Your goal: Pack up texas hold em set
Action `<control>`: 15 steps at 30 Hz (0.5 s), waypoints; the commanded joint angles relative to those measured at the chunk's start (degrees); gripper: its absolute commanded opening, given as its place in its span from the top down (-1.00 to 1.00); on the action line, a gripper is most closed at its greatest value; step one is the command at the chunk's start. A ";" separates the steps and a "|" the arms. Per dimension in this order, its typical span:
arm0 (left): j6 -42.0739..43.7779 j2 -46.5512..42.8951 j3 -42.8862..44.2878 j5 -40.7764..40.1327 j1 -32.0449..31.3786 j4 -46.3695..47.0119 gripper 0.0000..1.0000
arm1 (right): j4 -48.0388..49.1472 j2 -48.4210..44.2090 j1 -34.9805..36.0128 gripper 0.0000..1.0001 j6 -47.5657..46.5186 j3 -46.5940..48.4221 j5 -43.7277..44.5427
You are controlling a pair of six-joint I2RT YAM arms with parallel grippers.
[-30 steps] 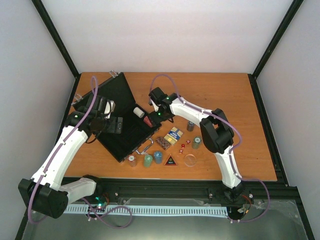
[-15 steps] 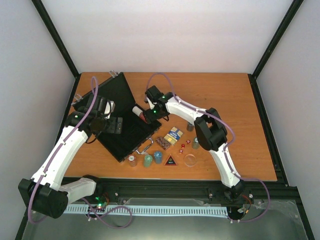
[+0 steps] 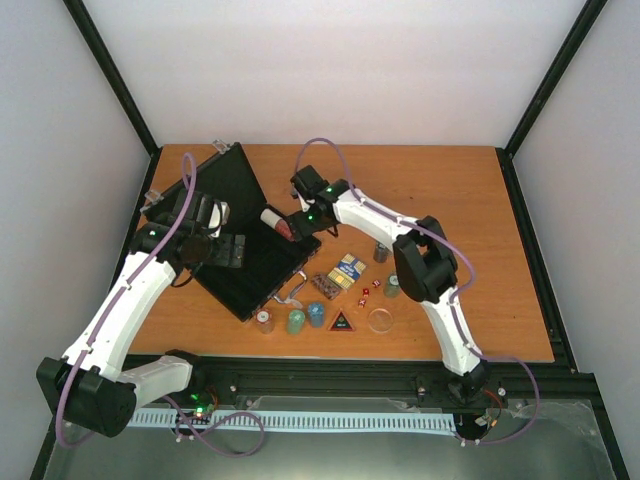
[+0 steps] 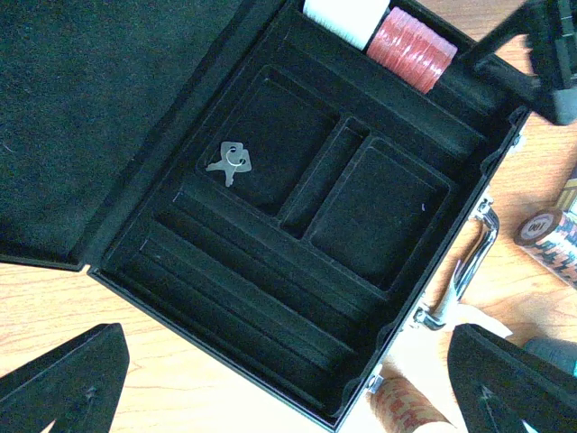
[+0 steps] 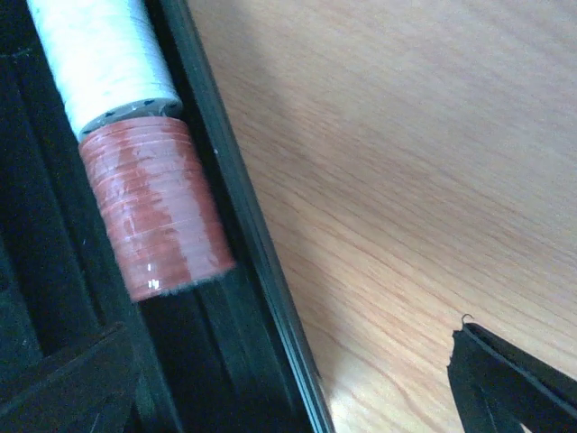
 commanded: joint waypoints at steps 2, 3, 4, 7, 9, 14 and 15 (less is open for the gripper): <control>0.14 -1.14 1.56 -1.14 -0.32 0.26 -0.99 | -3.43 -10.50 -0.34 -0.98 -0.42 -3.21 7.70; 0.09 -1.08 1.75 -1.11 -0.32 0.15 -0.99 | -4.49 -11.43 -0.70 -1.00 -0.37 -3.89 8.96; 0.08 -1.06 1.89 -1.04 -0.32 0.12 -0.99 | -5.53 -12.32 -1.25 -1.00 -0.06 -4.70 9.70; 0.24 -0.93 2.16 -0.88 -0.32 0.13 -0.99 | -7.44 -15.29 -4.38 -1.00 1.76 -9.12 10.44; 0.36 -0.80 2.26 -0.73 -0.32 0.09 -0.99 | -7.51 -17.61 -6.90 -1.00 2.73 -13.26 10.31; 0.43 -0.34 2.48 -0.71 -0.32 0.15 -1.00 | -8.77 -20.87 -9.94 -1.00 1.80 -19.45 12.08; 0.38 -0.17 2.56 -0.60 -0.32 0.10 -1.00 | -9.33 -20.98 -9.96 -1.00 1.43 -20.39 12.42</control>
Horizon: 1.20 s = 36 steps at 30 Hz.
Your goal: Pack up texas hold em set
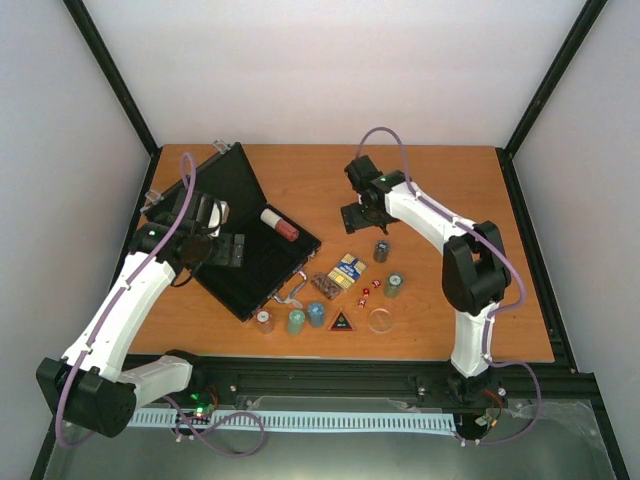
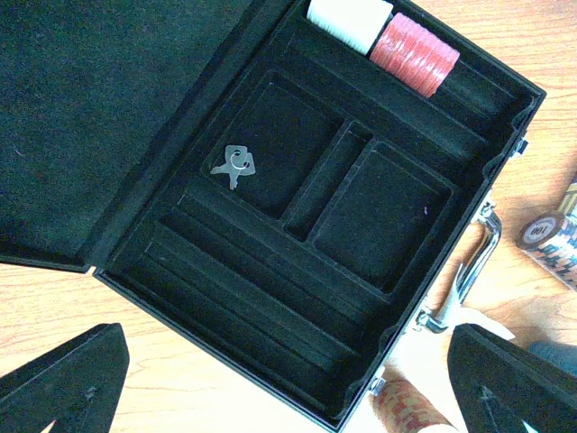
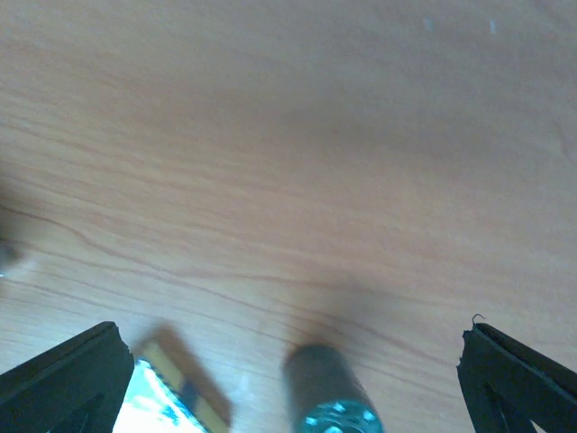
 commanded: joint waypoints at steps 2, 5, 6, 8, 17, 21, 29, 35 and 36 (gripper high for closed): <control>0.35 0.22 2.48 0.09 -0.27 0.28 -0.99 | -3.33 -1.89 0.00 -1.00 -0.27 -4.74 2.32; 0.13 0.50 2.44 0.10 -0.30 0.30 -0.99 | -3.16 -2.14 -0.16 -0.95 0.56 -7.16 1.76; 0.11 0.52 2.44 0.09 -0.32 0.37 -1.00 | -3.16 -2.20 -0.25 -0.92 0.92 -7.89 1.61; 0.00 0.63 2.29 0.02 -0.30 0.46 -1.00 | -3.01 -2.60 -0.43 -0.87 1.67 -9.42 1.83; -0.19 1.76 2.12 0.10 -0.30 0.92 -1.00 | -1.68 -3.34 -1.31 -0.72 2.42 -13.60 2.56; -0.09 2.27 2.43 0.05 -0.30 1.22 -1.00 | -0.44 -2.93 -2.12 -0.62 2.33 -14.50 2.29; -0.01 2.29 2.22 -0.05 -0.33 1.06 -0.99 | 1.04 -1.50 -3.60 -0.28 2.19 -13.37 0.41; 0.06 2.07 2.18 -0.48 -0.30 0.95 -0.99 | 1.18 -0.75 -3.60 -0.16 1.65 -13.15 -1.90; 0.00 2.03 2.17 -0.41 -0.30 0.96 -0.99 | 1.23 -0.72 -3.60 -0.12 1.50 -13.25 -2.26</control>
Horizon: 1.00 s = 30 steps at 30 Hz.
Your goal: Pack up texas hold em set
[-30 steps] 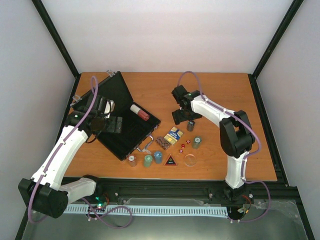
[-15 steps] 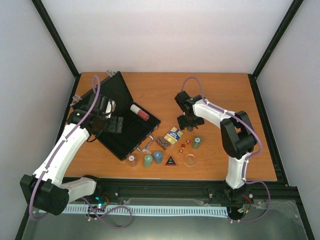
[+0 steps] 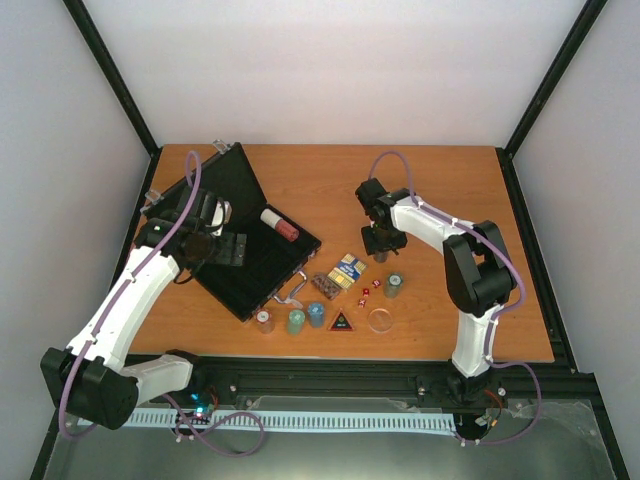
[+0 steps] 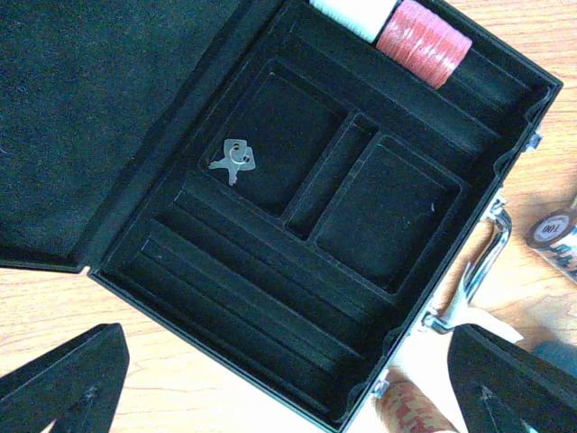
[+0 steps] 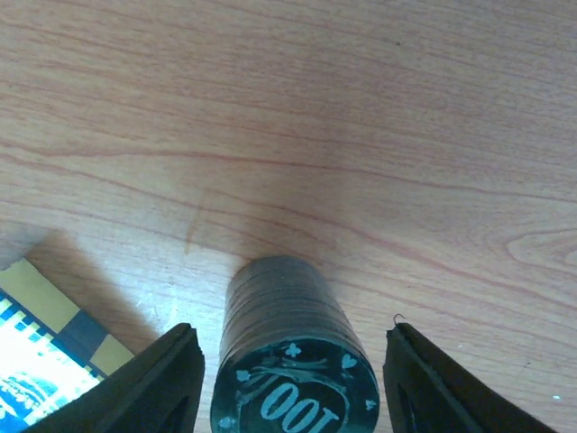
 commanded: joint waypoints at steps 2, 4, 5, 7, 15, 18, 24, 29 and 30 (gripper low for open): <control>0.04 -0.30 1.86 -0.36 -0.32 0.73 -1.00 | 0.58 0.99 -0.26 0.07 -0.38 0.75 -2.08; -0.09 -0.36 1.76 -0.24 -0.32 0.77 -0.99 | 0.56 0.89 -0.30 0.25 -0.23 0.45 -2.08; -0.09 -0.37 1.71 -0.23 -0.32 0.81 -0.99 | 0.60 0.76 -0.34 0.33 -0.16 0.28 -2.01; -0.03 -0.47 1.59 -0.20 -0.32 0.79 -1.00 | 0.56 0.35 -0.33 0.45 -0.02 -0.08 -1.89; 0.21 -1.06 1.74 -0.14 -0.37 0.69 -0.99 | 0.87 -3.18 -0.42 0.84 -0.56 3.82 -1.03; 0.35 -1.15 1.84 -0.15 -0.34 0.72 -1.00 | 3.20 -5.09 -0.31 0.88 -1.03 6.98 -5.02; 0.13 -1.73 2.02 -0.43 -0.32 1.02 -0.99 | 13.60 -6.62 0.97 0.94 5.89 9.13 -21.57; 0.01 -2.67 2.10 -2.11 -0.32 1.00 -0.99 | 19.16 -1.75 6.43 0.94 8.49 13.13 -25.72; -0.16 -2.98 2.18 -2.42 -0.32 1.06 -0.99 | 20.08 -0.39 7.29 0.94 9.03 14.09 -26.62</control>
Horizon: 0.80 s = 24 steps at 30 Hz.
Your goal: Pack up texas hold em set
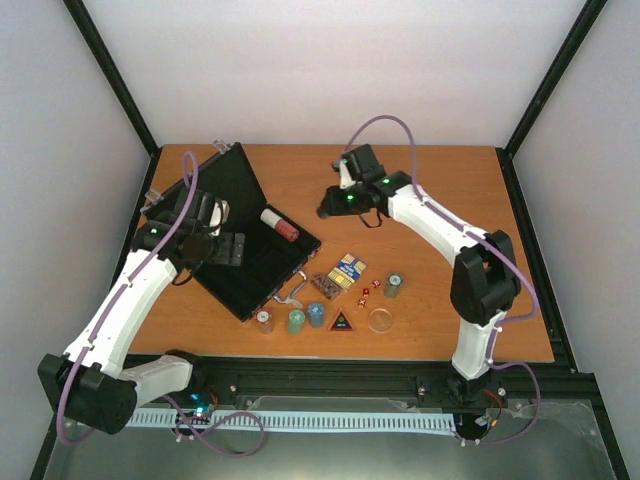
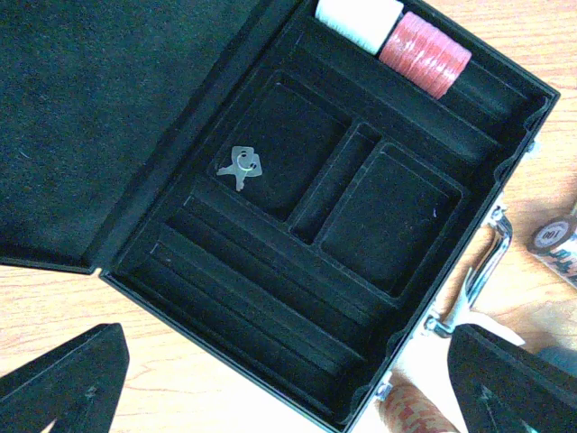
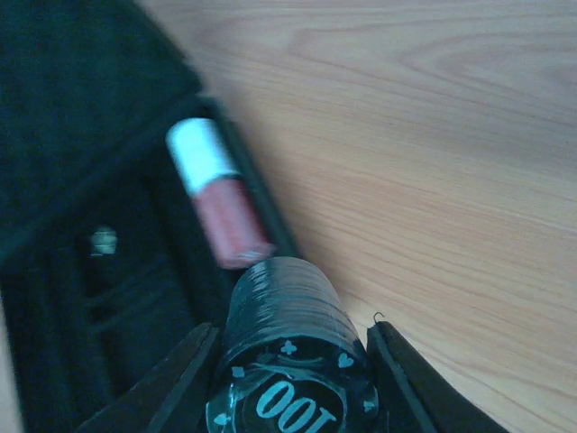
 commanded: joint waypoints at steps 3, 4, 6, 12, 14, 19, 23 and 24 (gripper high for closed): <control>-0.68 -3.02 2.53 -2.58 -0.30 0.71 -1.00 | 10.83 7.96 6.60 0.94 6.04 6.09 -8.63; -0.89 -3.46 2.67 -3.05 -0.30 0.55 -1.00 | 11.96 9.28 7.13 0.94 6.96 6.93 -8.84; -1.17 -4.30 3.04 -3.69 -0.30 0.21 -1.00 | 13.56 11.78 8.04 0.94 8.53 9.05 -9.43; -2.05 -6.43 3.80 -3.89 -0.30 -0.74 -0.99 | 14.68 18.71 11.13 0.94 10.26 16.64 -7.96; -2.34 -6.81 3.49 -3.63 -0.30 -0.73 -1.00 | 16.21 20.16 11.84 0.95 10.94 17.46 -6.17; -2.44 -7.63 2.95 -3.60 -0.30 -1.09 -0.99 | 17.29 24.65 13.27 0.94 12.06 21.76 -4.84; -2.25 -8.16 2.64 -4.00 -0.30 -1.38 -0.99 | 16.20 27.36 15.18 0.95 11.98 24.73 -3.74; -2.18 -8.25 2.68 -4.07 -0.30 -1.48 -0.99 | 16.07 27.71 15.55 0.94 11.98 24.68 -3.01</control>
